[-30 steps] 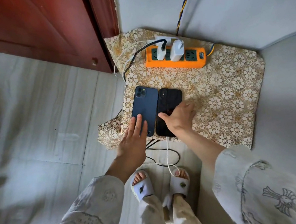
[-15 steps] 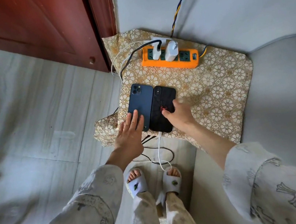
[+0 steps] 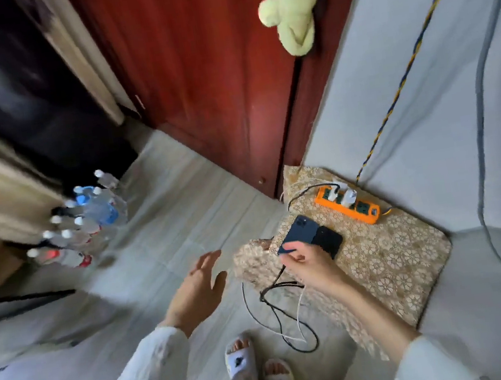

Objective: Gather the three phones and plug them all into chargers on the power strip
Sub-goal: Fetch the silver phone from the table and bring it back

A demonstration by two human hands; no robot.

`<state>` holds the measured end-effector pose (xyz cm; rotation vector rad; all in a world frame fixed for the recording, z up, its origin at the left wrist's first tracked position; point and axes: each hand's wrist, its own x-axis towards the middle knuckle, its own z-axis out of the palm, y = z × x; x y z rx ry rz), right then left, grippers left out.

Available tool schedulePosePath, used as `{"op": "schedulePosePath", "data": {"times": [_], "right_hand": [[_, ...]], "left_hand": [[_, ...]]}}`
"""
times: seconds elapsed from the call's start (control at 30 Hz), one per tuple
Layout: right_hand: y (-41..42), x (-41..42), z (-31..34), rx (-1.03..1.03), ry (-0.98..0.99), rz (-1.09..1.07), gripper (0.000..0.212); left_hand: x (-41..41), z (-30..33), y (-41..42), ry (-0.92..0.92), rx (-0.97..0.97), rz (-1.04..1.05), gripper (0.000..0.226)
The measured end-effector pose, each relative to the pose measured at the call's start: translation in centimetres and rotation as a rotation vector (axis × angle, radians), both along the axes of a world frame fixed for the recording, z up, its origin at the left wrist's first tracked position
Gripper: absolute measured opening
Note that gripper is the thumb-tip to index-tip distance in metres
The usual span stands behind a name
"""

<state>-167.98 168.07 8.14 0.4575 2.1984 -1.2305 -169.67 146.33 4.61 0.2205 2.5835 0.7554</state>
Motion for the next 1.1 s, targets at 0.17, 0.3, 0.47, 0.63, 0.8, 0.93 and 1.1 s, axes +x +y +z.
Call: {"op": "schedulePosePath", "data": {"times": [0.17,0.3,0.47,0.63,0.8,0.93,1.1], "right_hand": [[-7.7,-3.1,7.7,-0.052,0.189,0.181,0.037],[-18.2,-3.9,11.8,-0.134,0.271,0.334,0.031],[-34.2,-1.4,15.8,-0.273,0.258,0.644,0.027],[-52.0,2.4,20.5,-0.393,0.340,0.885,0.028],[-68.0,8.6,23.9,-0.504,0.385,1.148,0.029],[-78.4,14.1,25.3,-0.567,0.383,1.357,0.029],[-90.5,20.7,25.9,-0.626,0.371,1.564,0.030]], "left_hand": [[4.1,6.9,-8.5,0.124,0.025,0.257,0.046],[7.6,11.8,-17.3,0.260,0.039,0.485,0.044],[14.7,16.2,-30.5,0.390,-0.007,0.769,0.044],[22.6,19.8,-44.4,0.505,-0.063,1.033,0.042],[31.5,23.2,-55.5,0.620,-0.127,1.239,0.042],[38.5,24.6,-62.2,0.644,-0.198,1.409,0.042],[46.0,25.0,-70.2,0.644,-0.264,1.607,0.043]]}}
